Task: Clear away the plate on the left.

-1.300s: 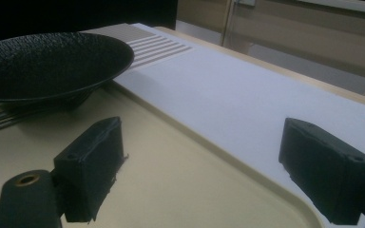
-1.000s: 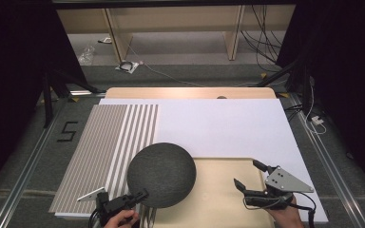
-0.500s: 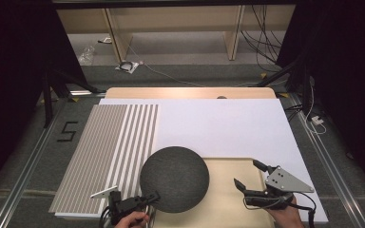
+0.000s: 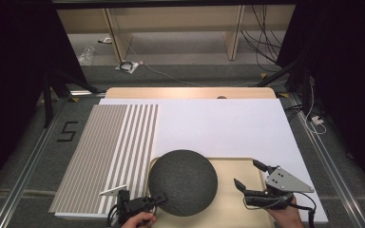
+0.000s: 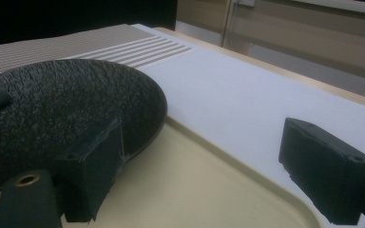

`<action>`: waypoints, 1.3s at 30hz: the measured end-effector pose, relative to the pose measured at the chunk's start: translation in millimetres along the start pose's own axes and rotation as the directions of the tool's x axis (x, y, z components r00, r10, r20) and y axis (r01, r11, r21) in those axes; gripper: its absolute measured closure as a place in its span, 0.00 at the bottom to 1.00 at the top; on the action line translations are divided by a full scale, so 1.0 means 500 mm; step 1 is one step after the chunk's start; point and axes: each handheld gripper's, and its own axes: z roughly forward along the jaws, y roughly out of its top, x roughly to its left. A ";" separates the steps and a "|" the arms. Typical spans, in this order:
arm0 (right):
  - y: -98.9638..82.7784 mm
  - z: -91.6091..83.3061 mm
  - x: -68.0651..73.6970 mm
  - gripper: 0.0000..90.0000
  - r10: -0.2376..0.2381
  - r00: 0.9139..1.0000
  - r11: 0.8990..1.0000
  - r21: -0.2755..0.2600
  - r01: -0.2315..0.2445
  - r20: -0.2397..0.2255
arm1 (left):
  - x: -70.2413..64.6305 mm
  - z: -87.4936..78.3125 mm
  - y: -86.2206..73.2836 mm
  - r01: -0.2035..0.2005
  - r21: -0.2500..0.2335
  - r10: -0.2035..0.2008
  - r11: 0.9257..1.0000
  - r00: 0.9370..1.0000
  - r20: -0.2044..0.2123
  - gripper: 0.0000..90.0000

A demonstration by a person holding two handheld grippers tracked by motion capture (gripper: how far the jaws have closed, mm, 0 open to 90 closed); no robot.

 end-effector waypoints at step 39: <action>0.001 -0.003 -0.001 0.18 0.001 1.000 1.000 0.006 -0.001 0.002 | -0.008 0.092 -0.031 -0.037 0.136 0.045 0.990 0.997 -0.055 0.90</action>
